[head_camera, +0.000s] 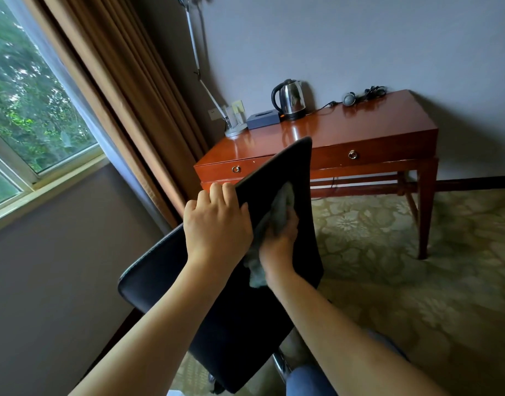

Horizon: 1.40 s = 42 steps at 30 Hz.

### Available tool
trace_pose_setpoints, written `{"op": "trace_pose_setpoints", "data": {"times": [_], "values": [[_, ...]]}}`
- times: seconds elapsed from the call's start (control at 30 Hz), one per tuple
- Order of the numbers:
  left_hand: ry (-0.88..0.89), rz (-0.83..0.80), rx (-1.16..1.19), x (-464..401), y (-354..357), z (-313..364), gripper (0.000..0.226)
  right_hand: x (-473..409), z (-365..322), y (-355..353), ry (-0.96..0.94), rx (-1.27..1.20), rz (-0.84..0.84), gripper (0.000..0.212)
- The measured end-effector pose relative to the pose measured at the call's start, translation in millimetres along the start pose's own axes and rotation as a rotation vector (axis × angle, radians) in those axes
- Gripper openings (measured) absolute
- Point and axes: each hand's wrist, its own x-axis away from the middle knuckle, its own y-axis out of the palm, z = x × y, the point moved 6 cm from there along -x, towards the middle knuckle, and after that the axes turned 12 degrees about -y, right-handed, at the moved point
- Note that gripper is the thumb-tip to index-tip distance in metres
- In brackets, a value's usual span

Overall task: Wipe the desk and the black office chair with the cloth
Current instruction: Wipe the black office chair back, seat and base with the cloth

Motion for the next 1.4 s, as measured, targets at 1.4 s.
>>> {"op": "trace_pose_setpoints", "data": {"times": [1.4], "values": [[0.130, -0.060, -0.027, -52.4, 24.2, 88.7, 0.045, -108.4, 15.1, -24.7, 0.416, -0.232, -0.012, 0.044]]}}
